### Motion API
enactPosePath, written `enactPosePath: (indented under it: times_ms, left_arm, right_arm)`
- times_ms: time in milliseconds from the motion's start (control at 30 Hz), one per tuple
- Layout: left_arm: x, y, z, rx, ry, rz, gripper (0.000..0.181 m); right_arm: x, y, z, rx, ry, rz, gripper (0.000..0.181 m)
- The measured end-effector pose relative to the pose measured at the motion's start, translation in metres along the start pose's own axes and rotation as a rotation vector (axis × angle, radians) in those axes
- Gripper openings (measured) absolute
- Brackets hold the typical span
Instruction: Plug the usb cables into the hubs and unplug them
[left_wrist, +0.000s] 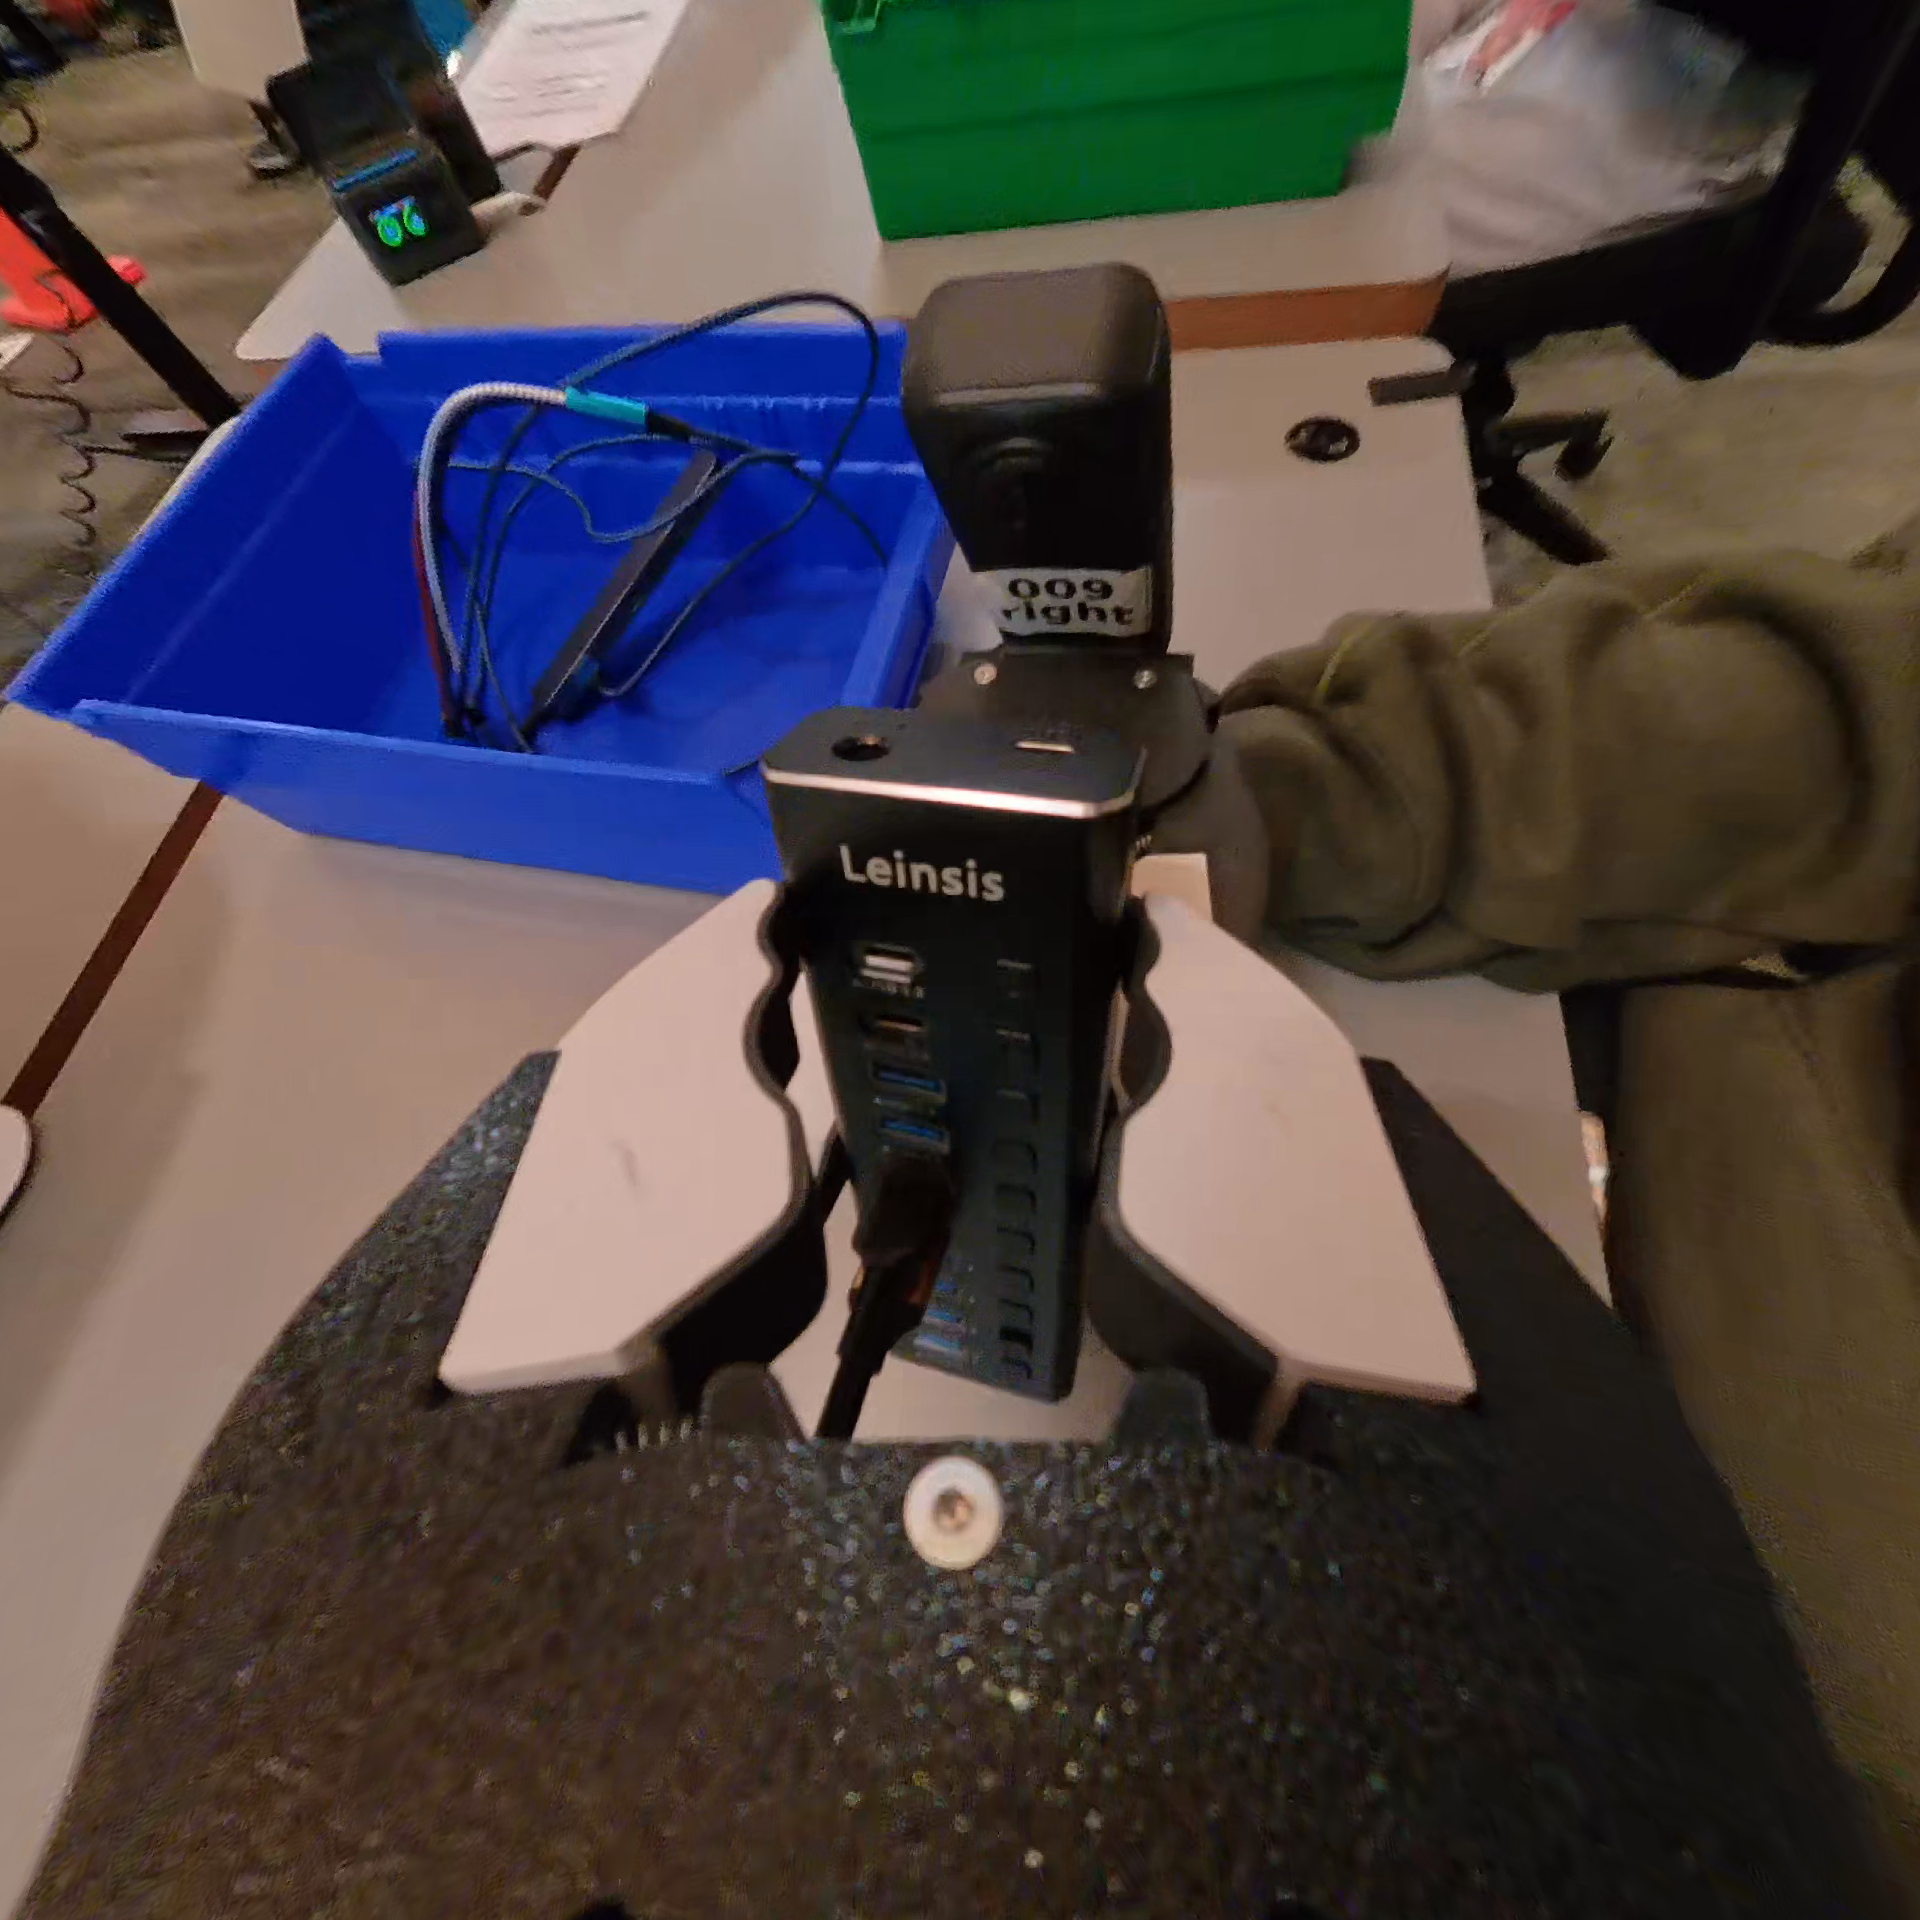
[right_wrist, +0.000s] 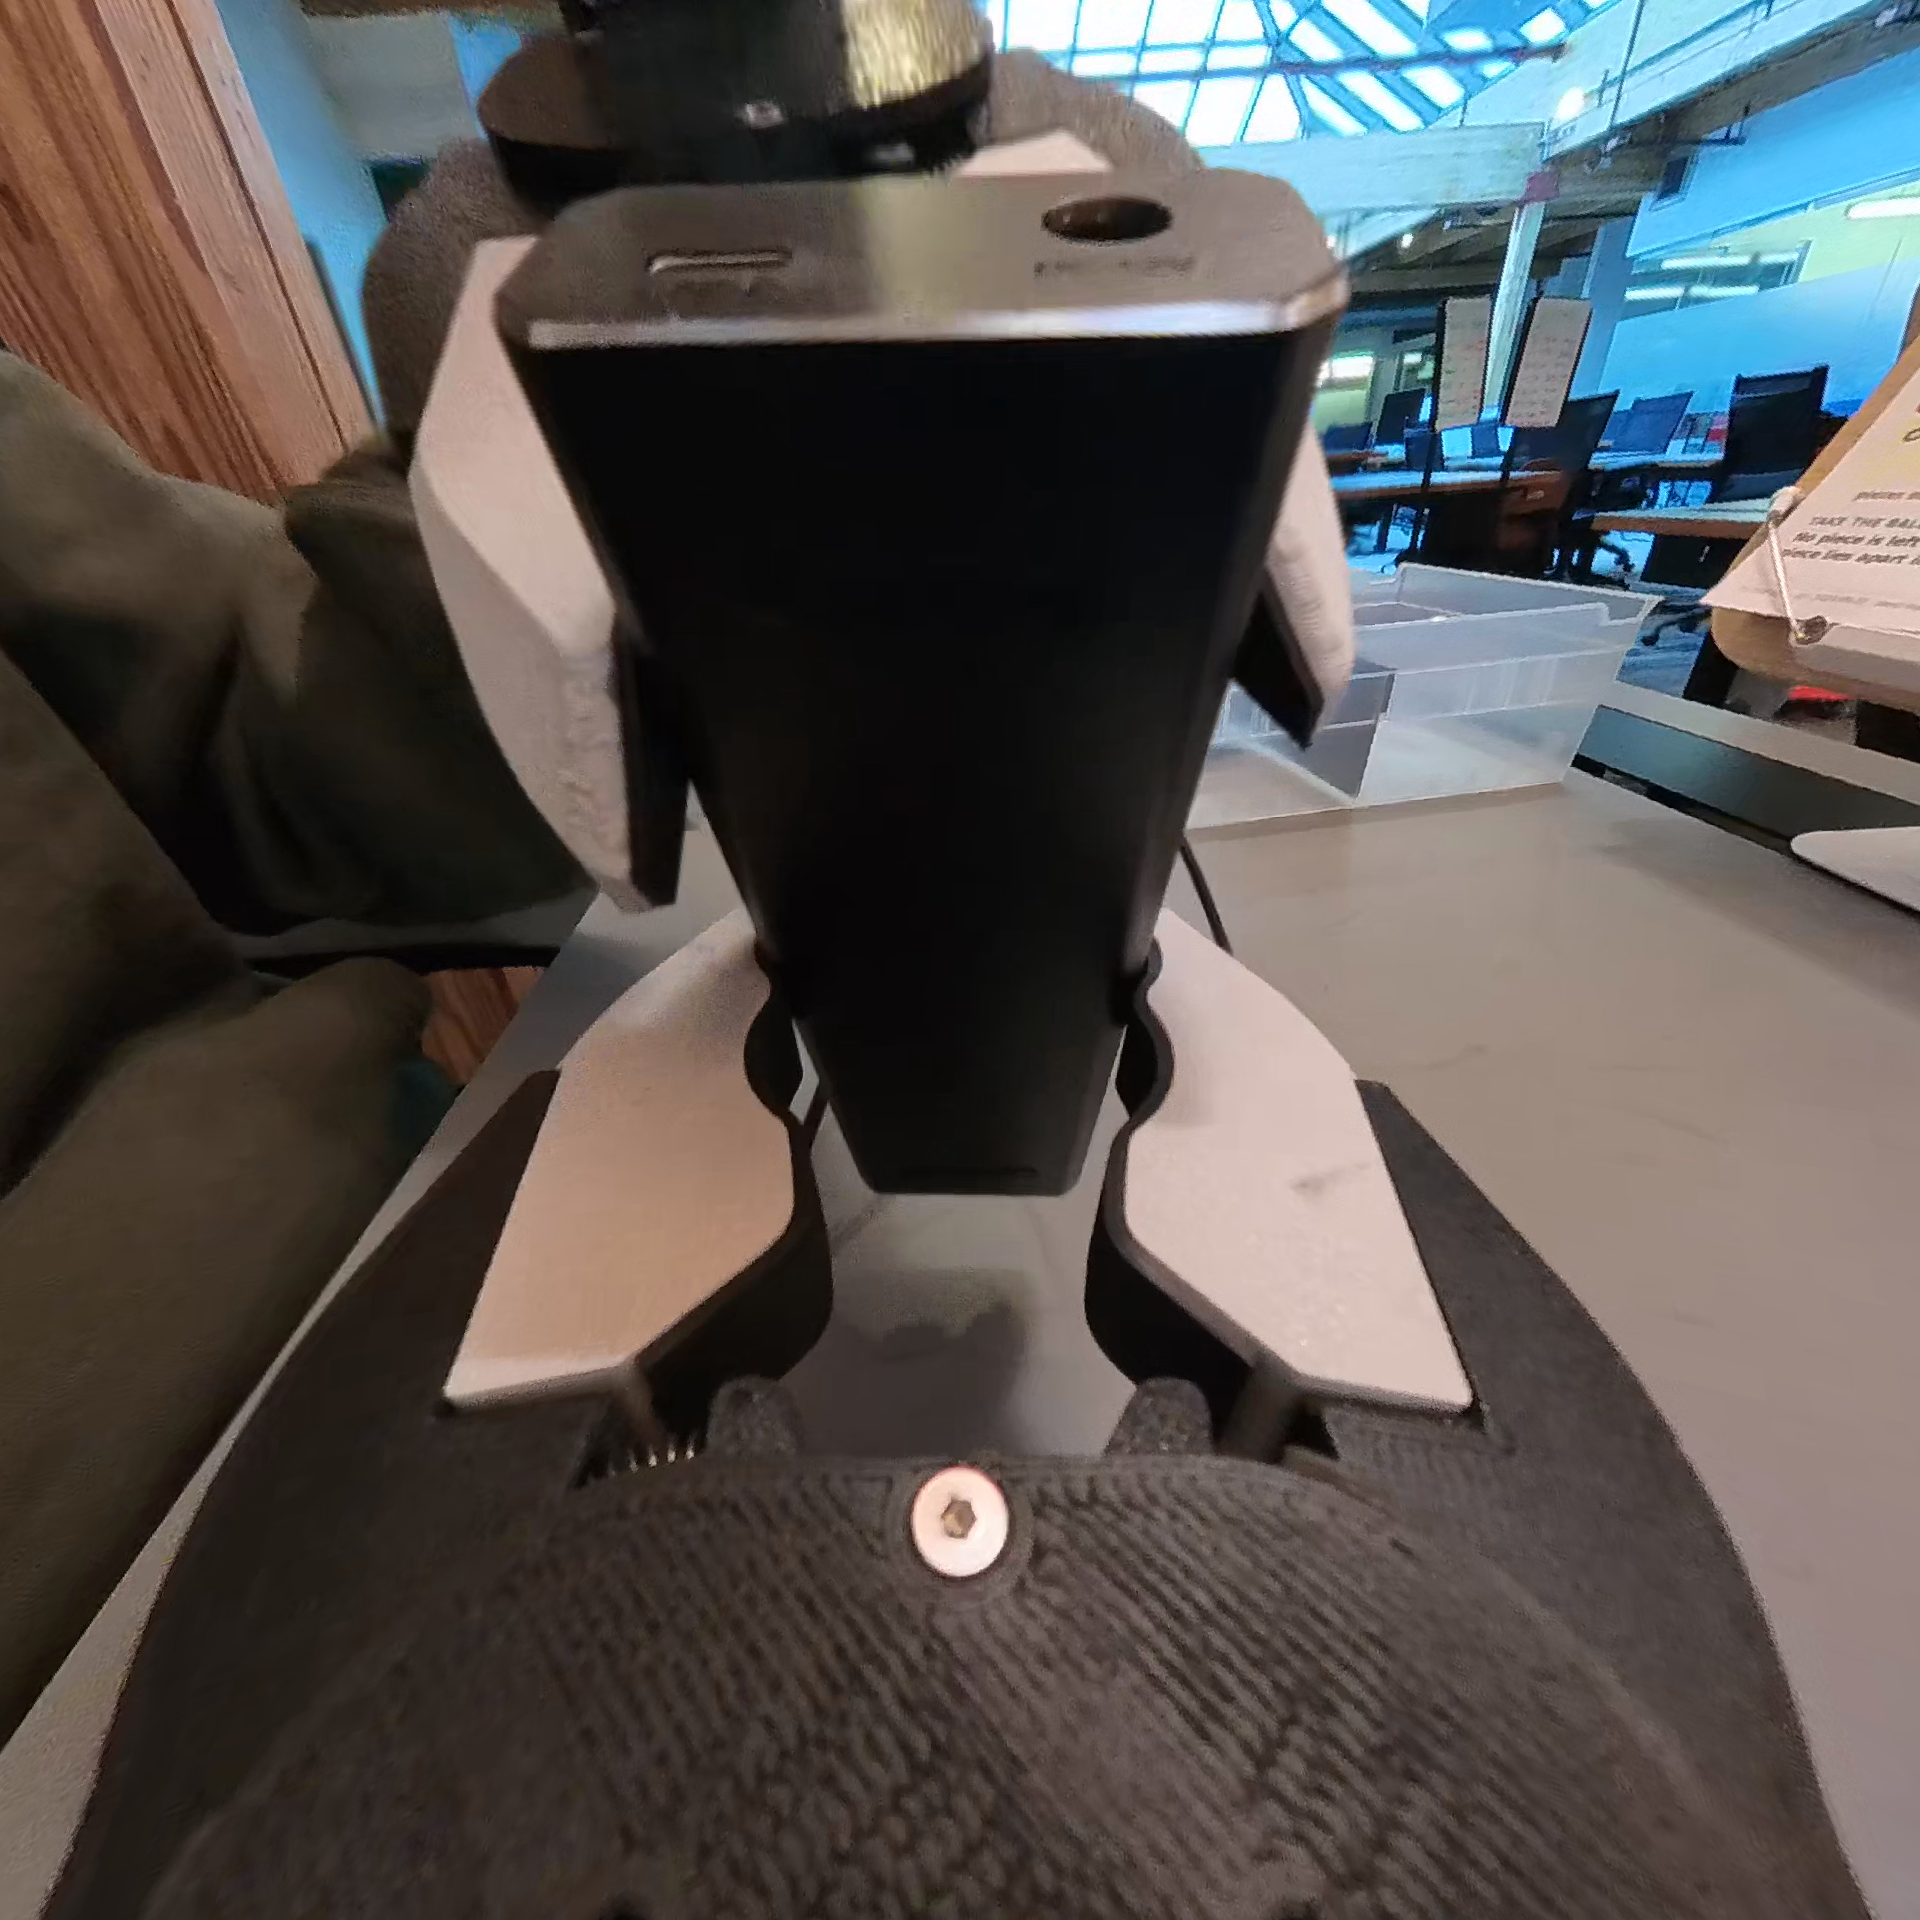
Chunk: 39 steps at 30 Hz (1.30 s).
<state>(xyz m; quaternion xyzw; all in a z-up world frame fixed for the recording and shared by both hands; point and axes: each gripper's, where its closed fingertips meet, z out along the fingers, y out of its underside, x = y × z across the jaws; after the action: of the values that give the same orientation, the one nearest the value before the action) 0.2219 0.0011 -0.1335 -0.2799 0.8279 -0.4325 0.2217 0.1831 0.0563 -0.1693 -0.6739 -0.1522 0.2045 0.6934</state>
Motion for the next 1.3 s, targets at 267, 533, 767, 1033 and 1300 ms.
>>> enactPosePath:
  times_ms: [267, 533, 767, 1033, 1300]
  left_arm:
    - [-0.007, -0.010, -0.012, 0.254, 0.043, -0.054, 0.058]
    - [-0.013, 0.000, -0.010, 0.237, -0.006, -0.008, 0.058]
    - [-0.016, 0.004, -0.012, 0.219, -0.040, -0.019, 0.058]
    - [-0.016, 0.014, -0.016, 0.155, -0.063, -0.060, 0.059]
    - [-0.034, -0.006, -0.095, 0.318, -0.209, -0.083, 0.064]
  right_arm:
    - [0.006, -0.012, -0.011, 0.104, 0.011, 0.043, 0.062]
    - [0.015, -0.019, -0.012, 0.176, 0.088, 0.049, 0.063]
    - [0.018, -0.016, -0.008, 0.147, 0.125, 0.031, 0.063]
    - [0.017, -0.009, -0.004, 0.078, 0.123, 0.012, 0.062]
    - [0.022, -0.014, -0.014, 0.134, 0.132, 0.064, 0.061]
